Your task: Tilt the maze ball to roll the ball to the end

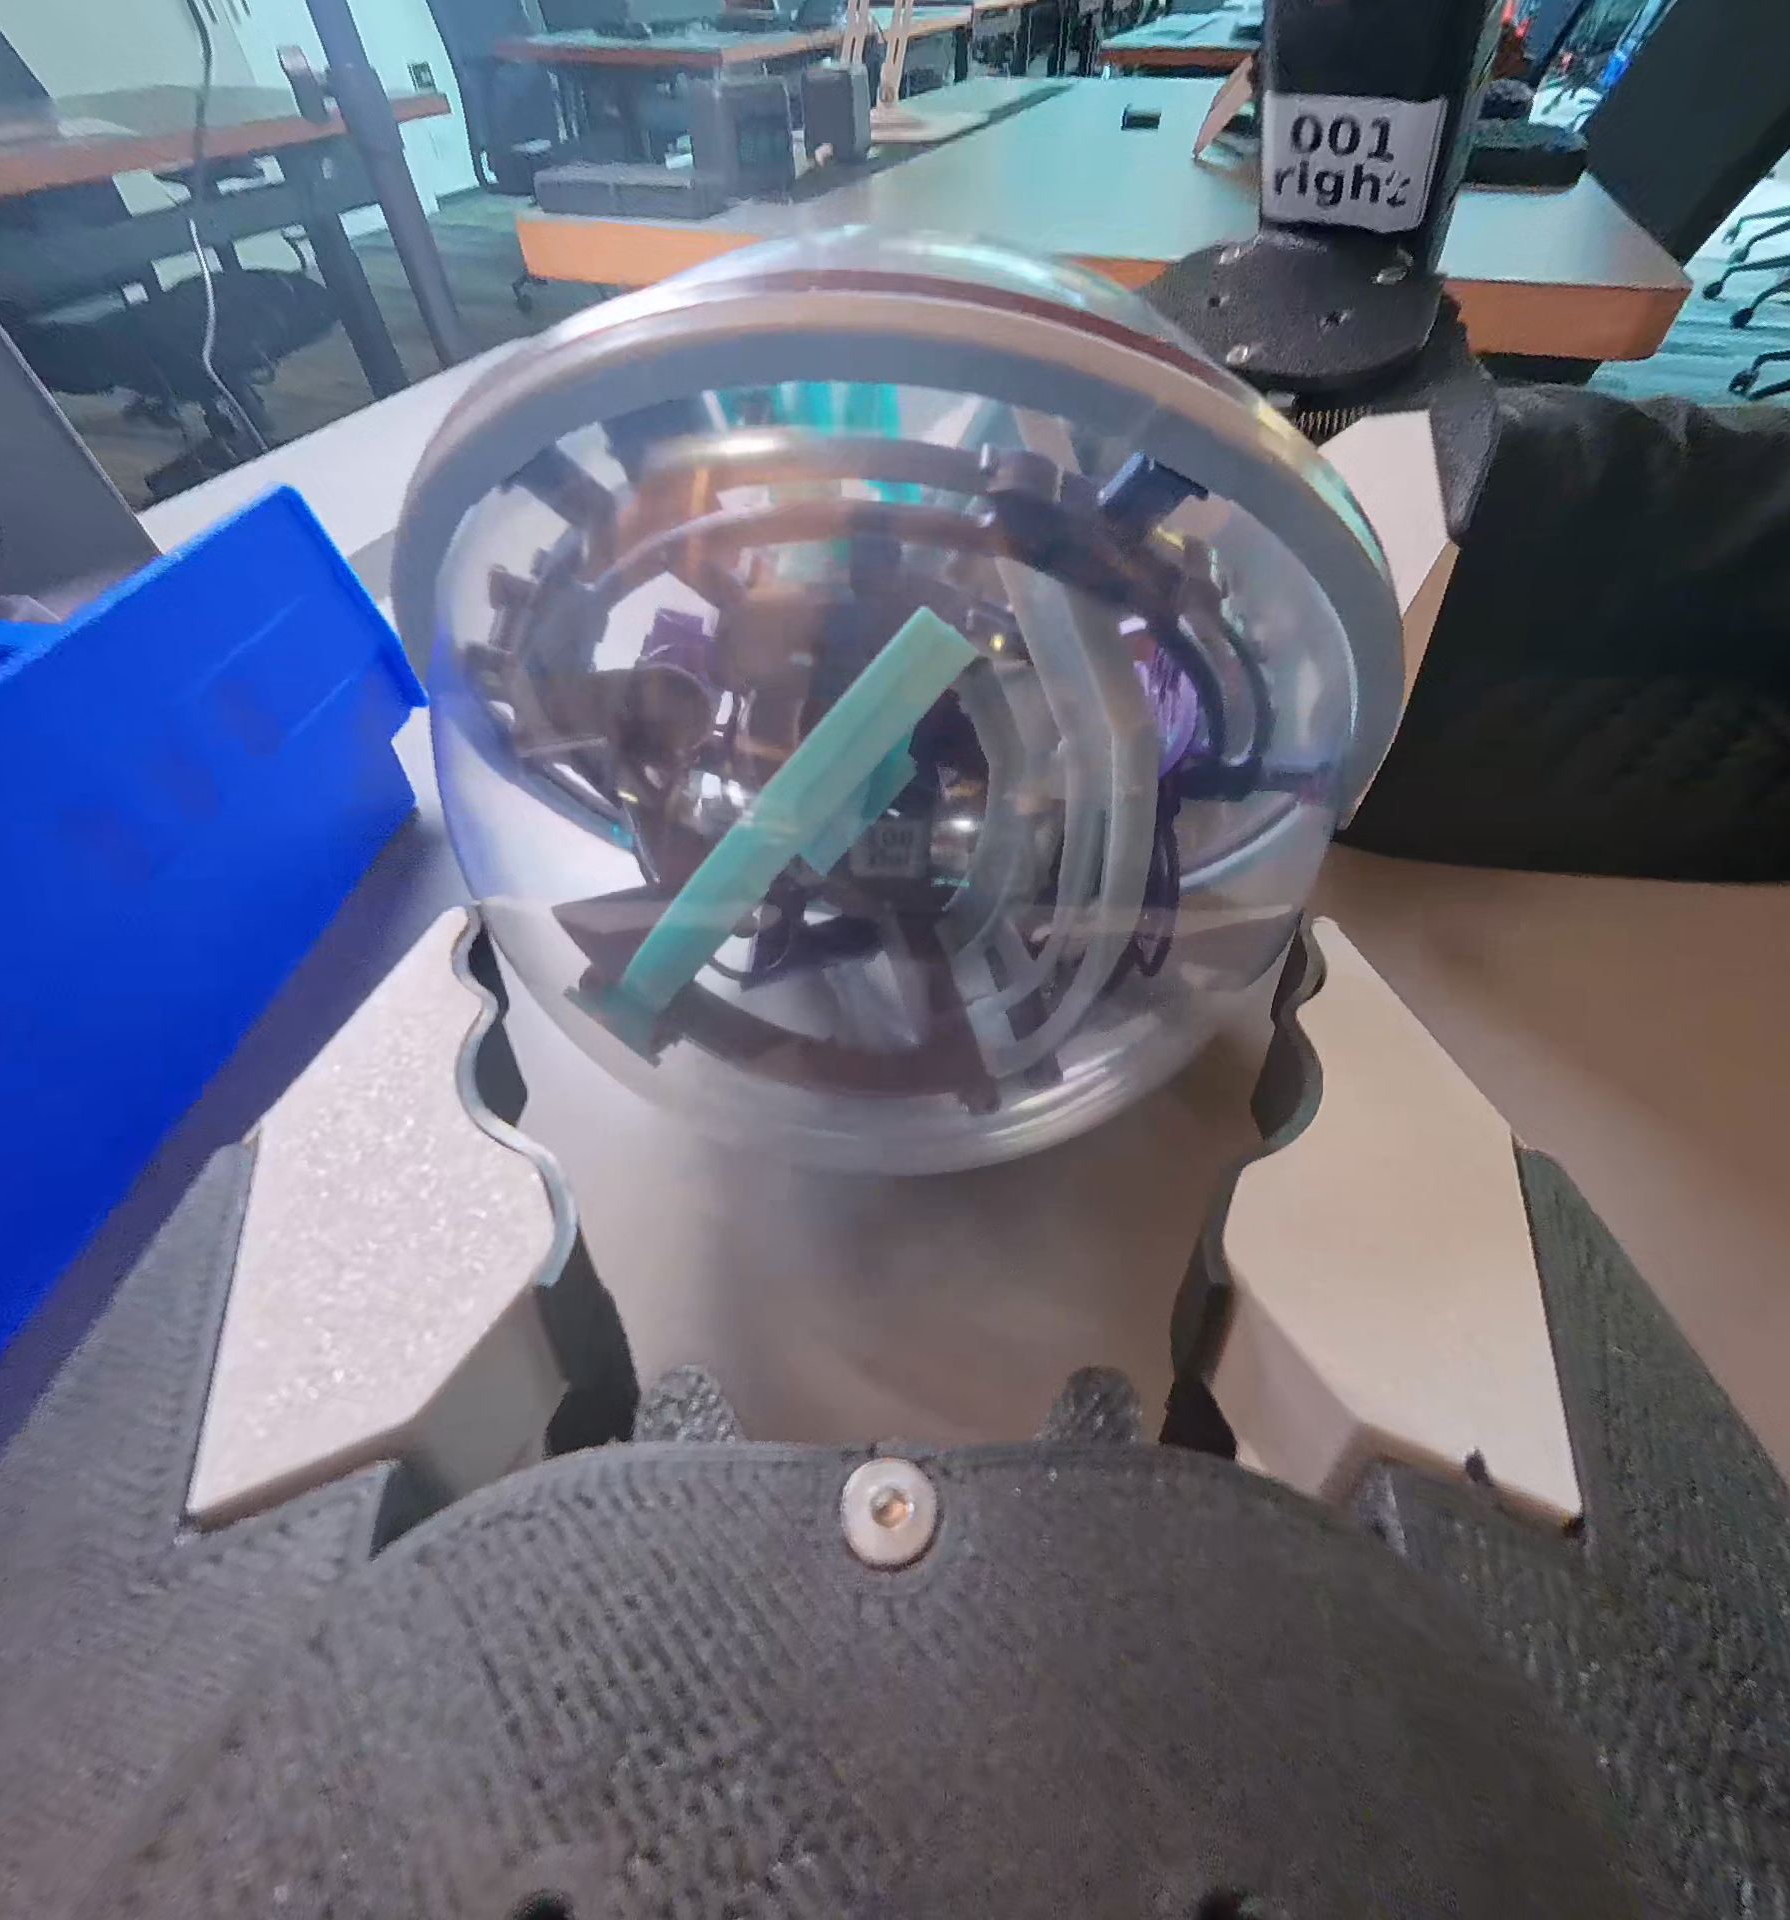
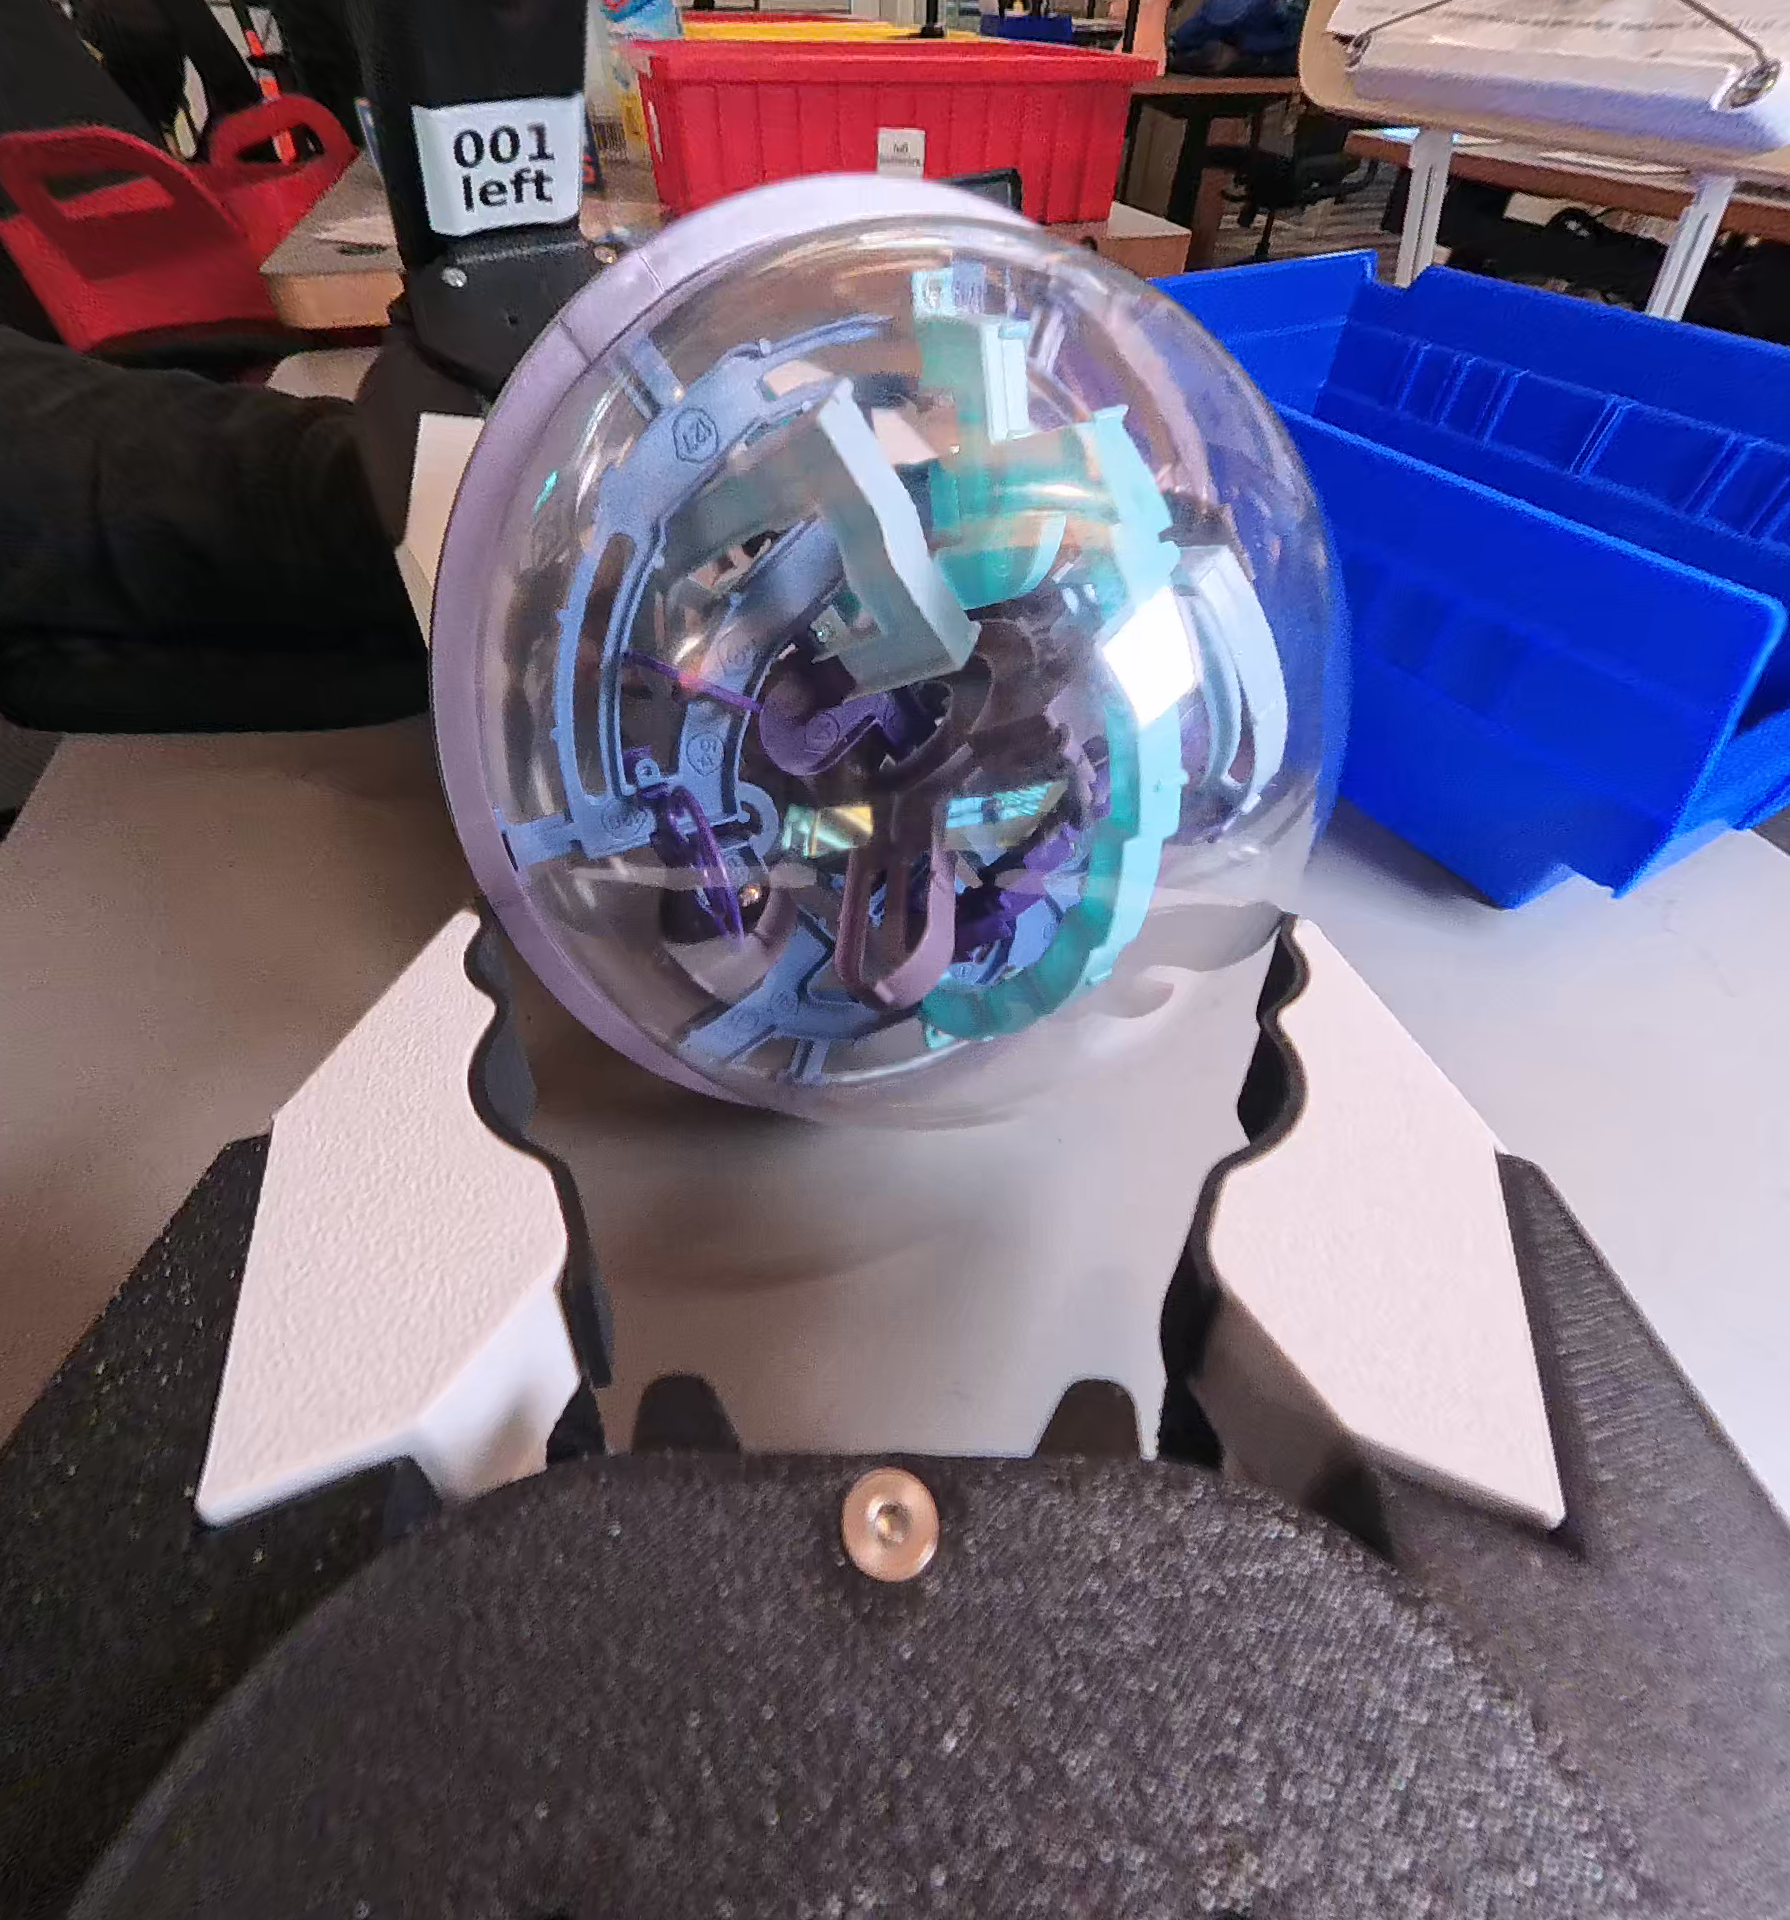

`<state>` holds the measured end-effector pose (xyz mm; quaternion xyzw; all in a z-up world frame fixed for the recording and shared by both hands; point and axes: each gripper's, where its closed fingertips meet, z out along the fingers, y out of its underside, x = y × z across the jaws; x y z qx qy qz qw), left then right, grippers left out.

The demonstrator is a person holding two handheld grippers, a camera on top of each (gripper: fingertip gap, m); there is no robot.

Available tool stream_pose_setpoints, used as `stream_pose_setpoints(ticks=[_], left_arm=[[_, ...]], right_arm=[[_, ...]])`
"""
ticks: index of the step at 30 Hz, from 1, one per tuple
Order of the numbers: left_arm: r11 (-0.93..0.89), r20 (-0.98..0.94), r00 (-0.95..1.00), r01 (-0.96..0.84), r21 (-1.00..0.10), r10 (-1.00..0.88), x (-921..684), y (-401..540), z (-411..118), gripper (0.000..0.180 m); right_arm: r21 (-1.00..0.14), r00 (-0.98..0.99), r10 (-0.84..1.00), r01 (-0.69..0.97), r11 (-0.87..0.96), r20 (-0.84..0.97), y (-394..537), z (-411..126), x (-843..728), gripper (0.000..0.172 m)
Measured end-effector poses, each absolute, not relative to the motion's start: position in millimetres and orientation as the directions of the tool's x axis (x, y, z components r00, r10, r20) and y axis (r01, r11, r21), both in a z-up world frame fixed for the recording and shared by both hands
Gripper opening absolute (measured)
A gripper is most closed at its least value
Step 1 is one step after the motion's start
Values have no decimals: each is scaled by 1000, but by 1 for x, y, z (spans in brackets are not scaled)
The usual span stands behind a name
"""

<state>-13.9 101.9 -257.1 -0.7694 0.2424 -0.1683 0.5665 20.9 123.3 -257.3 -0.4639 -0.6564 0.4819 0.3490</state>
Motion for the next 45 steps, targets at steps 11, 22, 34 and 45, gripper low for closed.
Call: stream_pose_setpoints(ticks=[11, 22, 34, 45], left_arm=[[-225, 60, 831, -80, -971, -553, -13, 99, -237, 141], [-265, 164, 829, 19, -964, -535, -13, 97, -228, 141], [-203, 65, 838, -55, -978, -542, -8, 93, -224, 140], [-237, 67, 822, -85, -968, -566, -7, 85, -236, 139]], right_arm=[[-943, -342, 932, 333, 2, -119, 117, -262, 21, 138], [-911, -372, 890, 399, -104, -264, 109, -266, 23, 134], [-918, -396, 895, 396, -36, -206, 105, -271, 24, 137], [-946, -409, 898, 322, -26, -164, 108, -258, 26, 133]])
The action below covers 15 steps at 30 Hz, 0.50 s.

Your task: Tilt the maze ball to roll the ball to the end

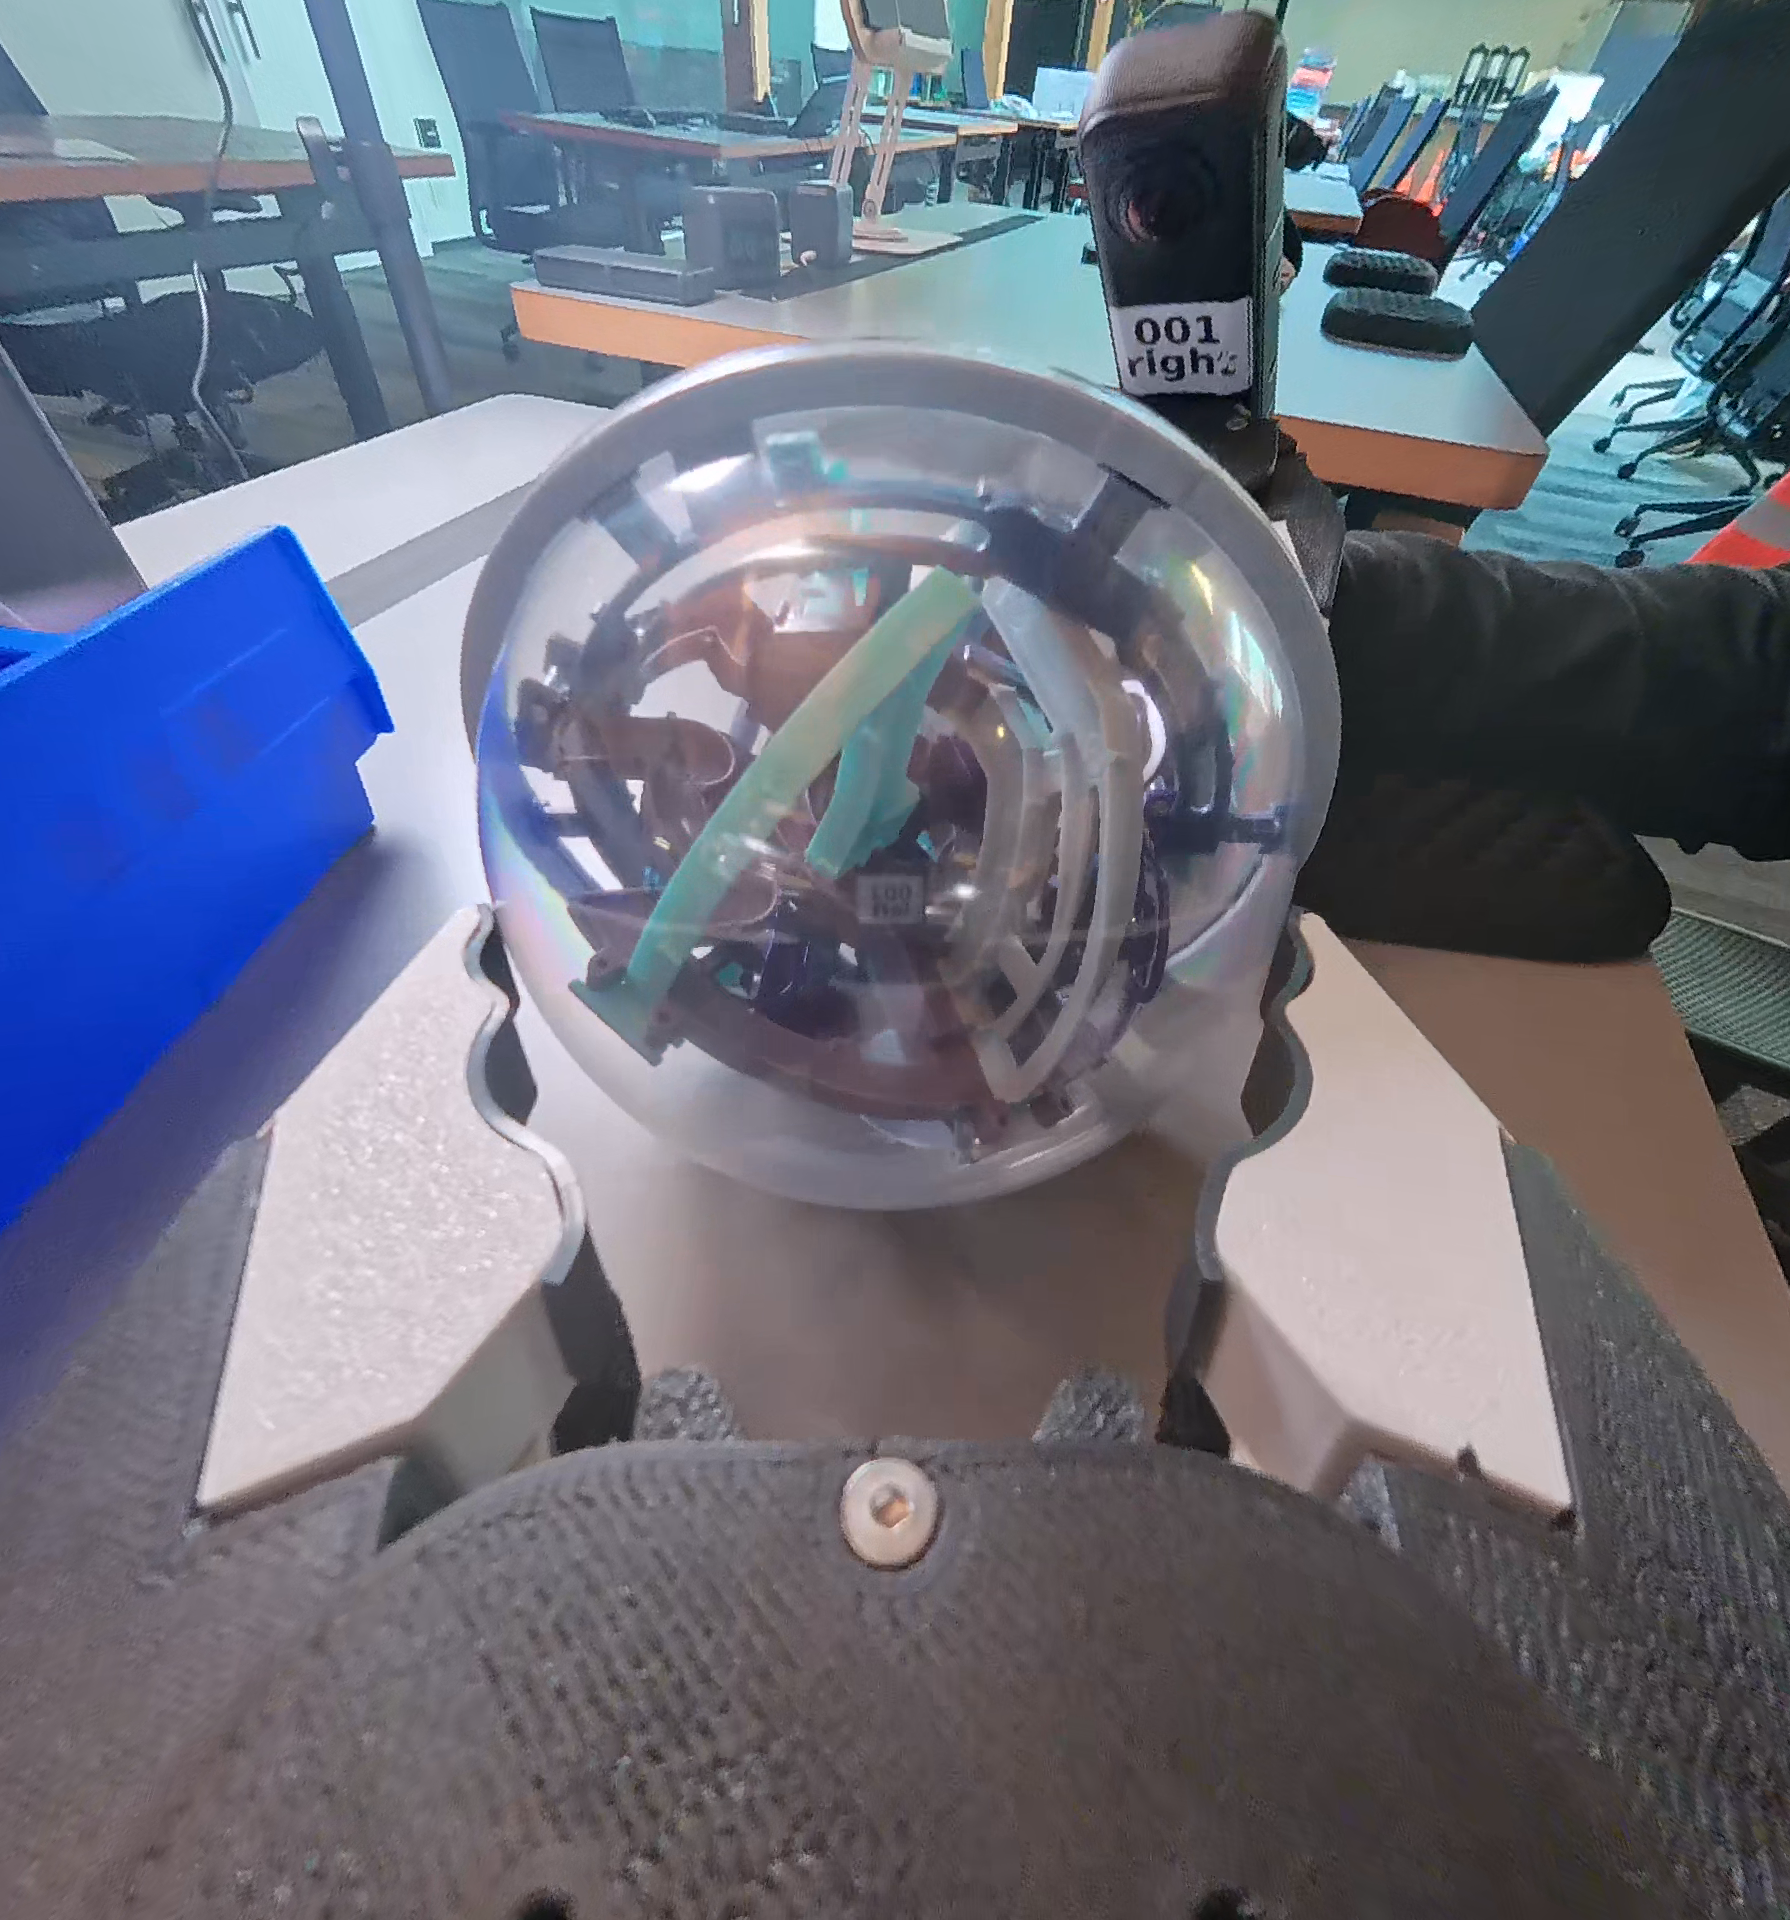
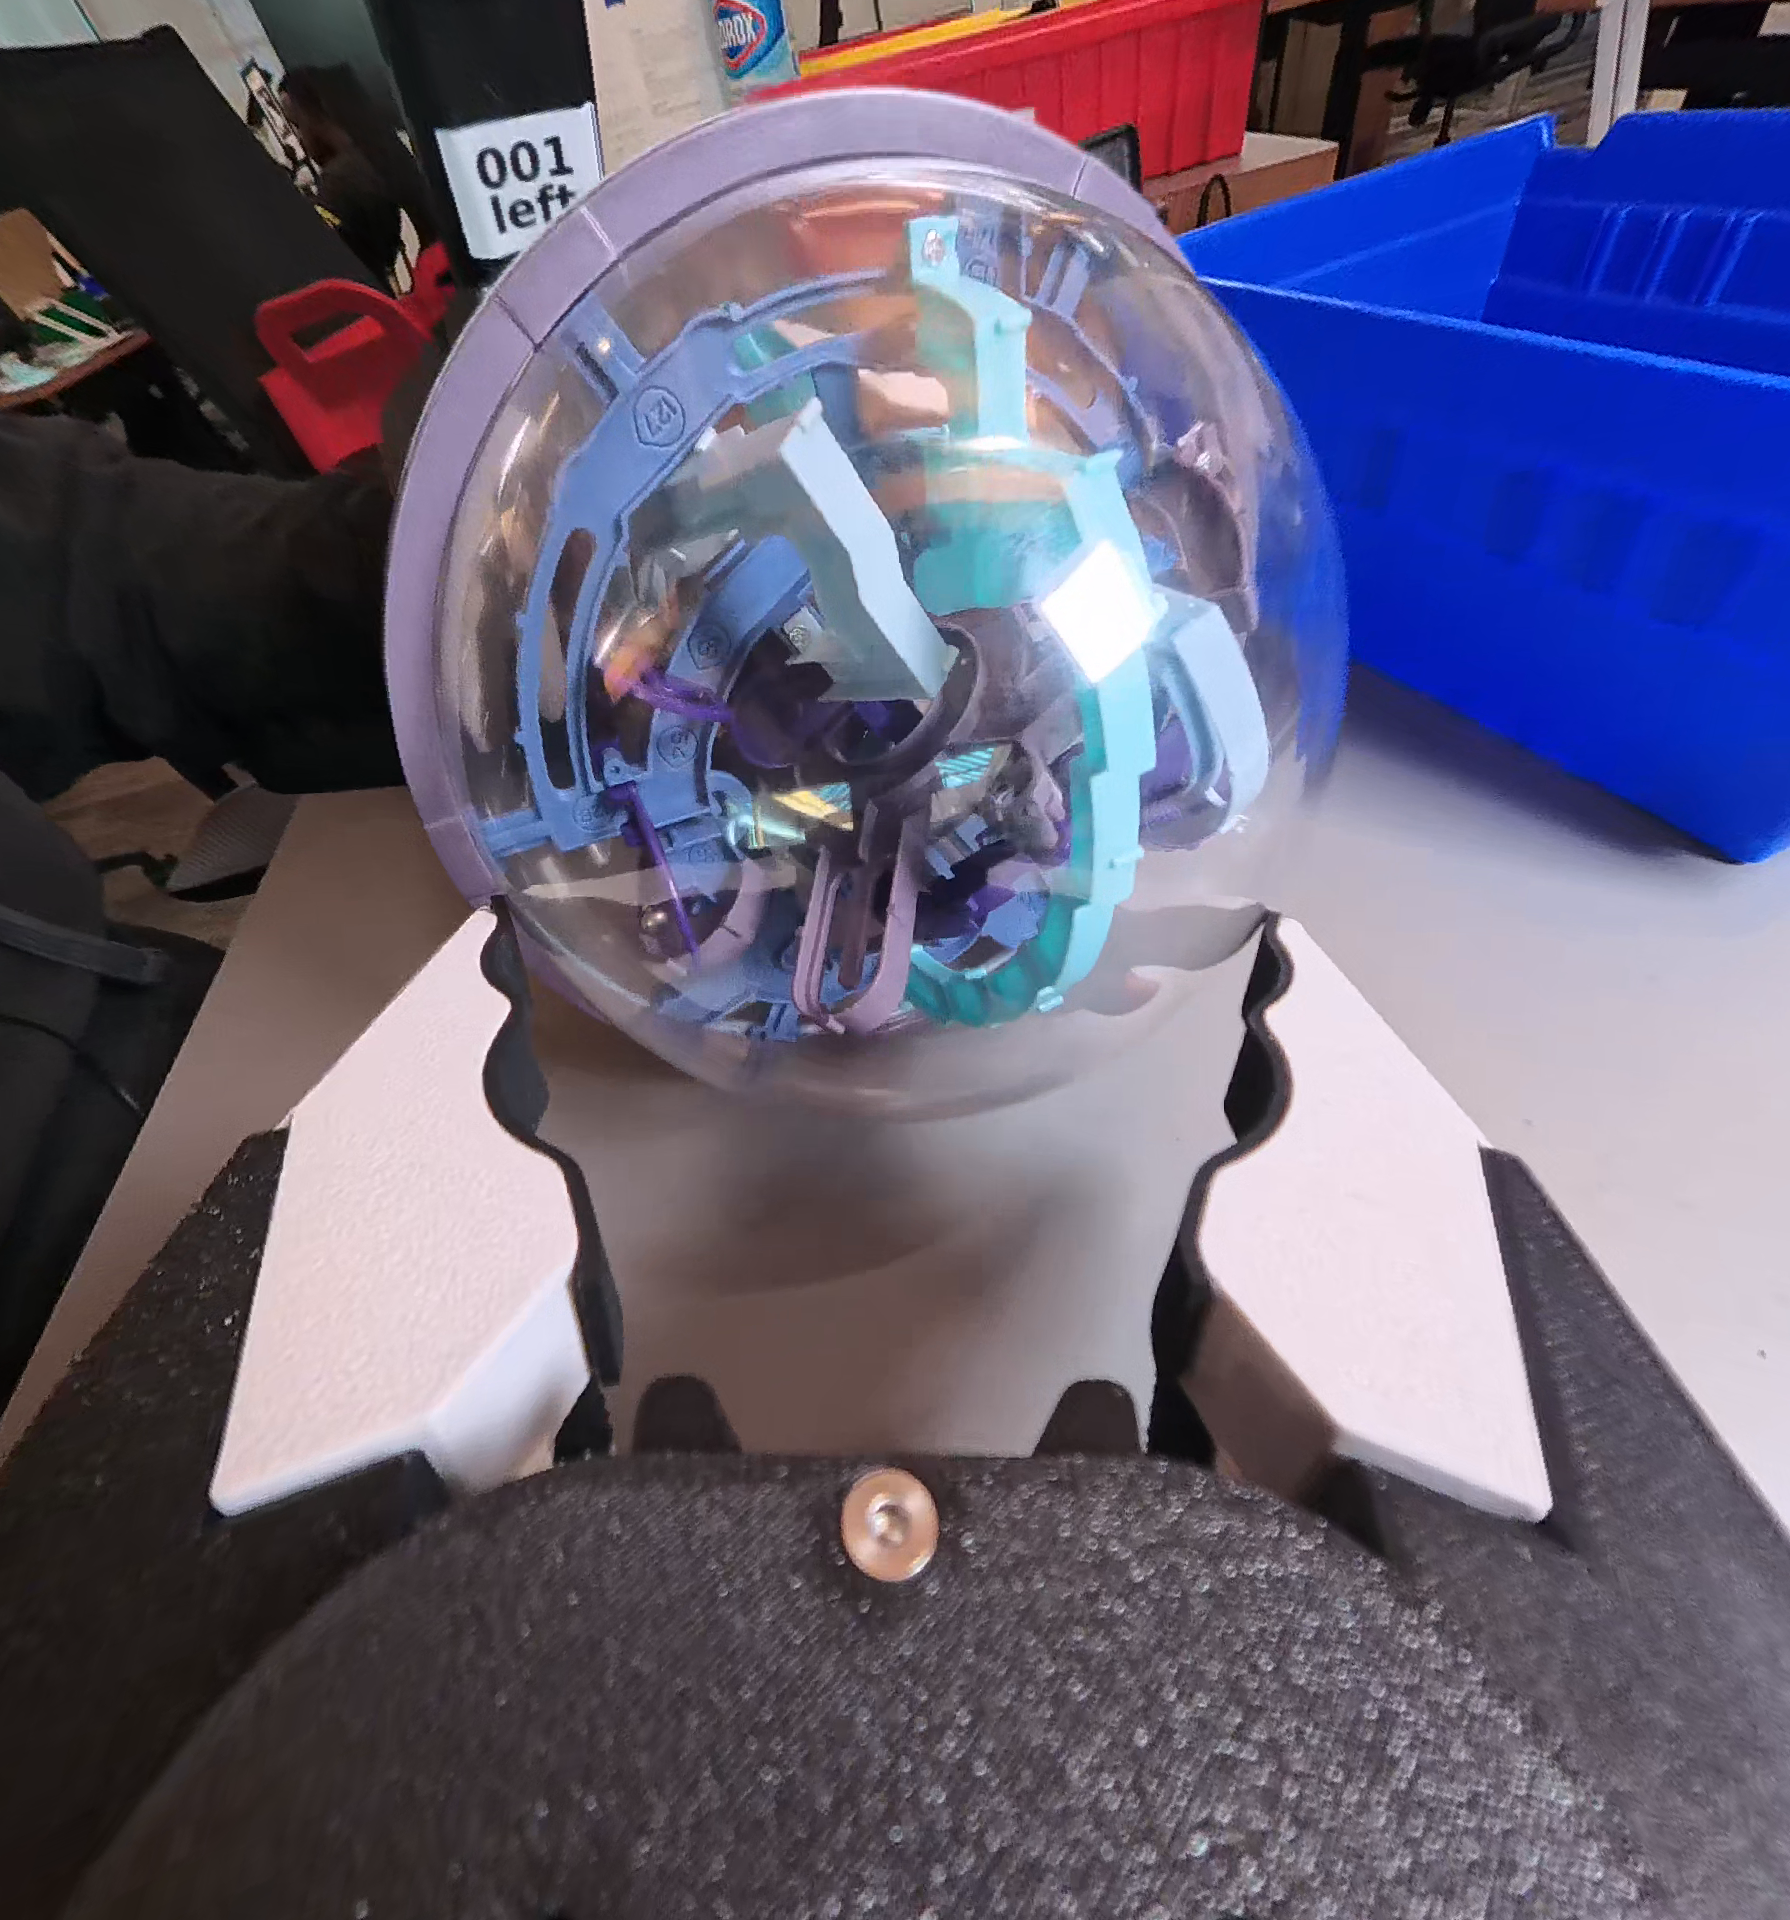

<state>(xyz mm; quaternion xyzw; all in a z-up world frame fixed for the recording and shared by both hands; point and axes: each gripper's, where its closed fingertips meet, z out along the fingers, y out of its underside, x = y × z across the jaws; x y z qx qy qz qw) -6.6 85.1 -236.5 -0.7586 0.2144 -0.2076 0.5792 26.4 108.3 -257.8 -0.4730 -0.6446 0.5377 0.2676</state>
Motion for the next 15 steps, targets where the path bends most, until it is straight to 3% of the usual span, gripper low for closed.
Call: stream_pose_setpoints(ticks=[8, 11, 15], left_arm=[[-215, 25, 848, -105, -971, -529, -9, 85, -241, 137], [-215, 9, 856, -119, -969, -517, -6, 85, -244, 137], [-212, 0, 868, -121, -970, -496, -2, 86, -243, 136]], right_arm=[[-939, -263, 965, 328, 102, 12, 123, -242, 40, 130], [-952, -146, 984, 273, 138, 101, 110, -215, 57, 114], [-938, 25, 965, 244, 248, 261, 81, -201, 74, 79]])
